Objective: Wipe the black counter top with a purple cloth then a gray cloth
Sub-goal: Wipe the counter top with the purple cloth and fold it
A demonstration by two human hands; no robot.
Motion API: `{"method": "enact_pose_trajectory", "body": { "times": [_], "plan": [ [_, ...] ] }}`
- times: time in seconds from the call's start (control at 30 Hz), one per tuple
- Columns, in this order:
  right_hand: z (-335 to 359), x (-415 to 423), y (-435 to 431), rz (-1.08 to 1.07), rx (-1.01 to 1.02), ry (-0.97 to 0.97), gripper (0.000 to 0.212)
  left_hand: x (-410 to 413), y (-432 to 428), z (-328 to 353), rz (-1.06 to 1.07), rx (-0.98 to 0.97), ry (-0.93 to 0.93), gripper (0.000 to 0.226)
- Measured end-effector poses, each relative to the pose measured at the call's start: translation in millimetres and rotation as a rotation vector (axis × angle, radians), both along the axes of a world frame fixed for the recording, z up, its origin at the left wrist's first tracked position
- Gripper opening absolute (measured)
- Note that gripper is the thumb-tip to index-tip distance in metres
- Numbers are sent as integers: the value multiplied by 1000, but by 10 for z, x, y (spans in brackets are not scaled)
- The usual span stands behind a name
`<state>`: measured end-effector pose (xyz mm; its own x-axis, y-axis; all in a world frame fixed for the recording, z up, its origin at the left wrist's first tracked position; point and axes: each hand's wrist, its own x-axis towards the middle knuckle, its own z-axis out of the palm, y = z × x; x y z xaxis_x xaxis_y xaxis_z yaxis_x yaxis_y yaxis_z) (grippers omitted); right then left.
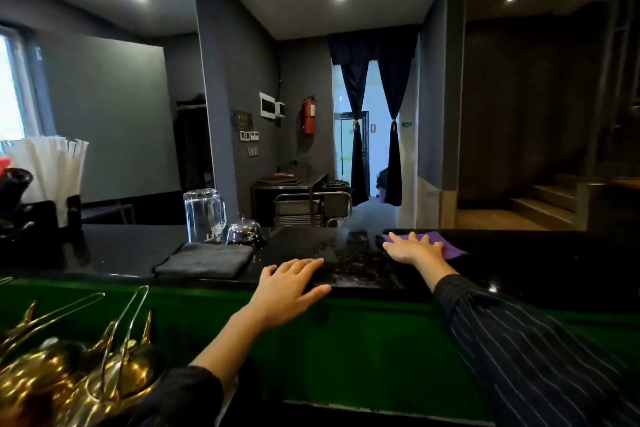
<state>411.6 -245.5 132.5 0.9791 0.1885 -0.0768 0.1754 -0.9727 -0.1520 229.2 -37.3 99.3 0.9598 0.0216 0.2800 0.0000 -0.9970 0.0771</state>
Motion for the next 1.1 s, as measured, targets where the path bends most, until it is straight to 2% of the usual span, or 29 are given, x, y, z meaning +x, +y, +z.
{"method": "enact_pose_trajectory", "body": {
  "times": [0.07,0.33,0.5,0.6,0.77,0.93,1.0,1.1],
  "plan": [
    [8,70,269,-3,-15,-2,64,54,44,-22,5,3,1,78],
    [49,-89,1218,293,9,22,57,178,152,87,-21,9,57,67],
    [28,-426,1016,415,35,60,51,44,125,55,-38,11,52,62],
    [-23,-362,661,387,65,67,50,-113,149,-40,-53,5,-7,60],
    [-44,-183,270,271,61,63,50,-254,208,-217,-70,110,-41,82],
    [-22,-279,546,133,12,12,56,-200,228,-173,-90,90,-2,105],
    [-6,-344,725,167,8,10,56,-191,217,-176,-77,93,4,110],
    [16,-569,1011,325,1,6,53,-207,194,-157,-58,106,17,110]
  ]
}}
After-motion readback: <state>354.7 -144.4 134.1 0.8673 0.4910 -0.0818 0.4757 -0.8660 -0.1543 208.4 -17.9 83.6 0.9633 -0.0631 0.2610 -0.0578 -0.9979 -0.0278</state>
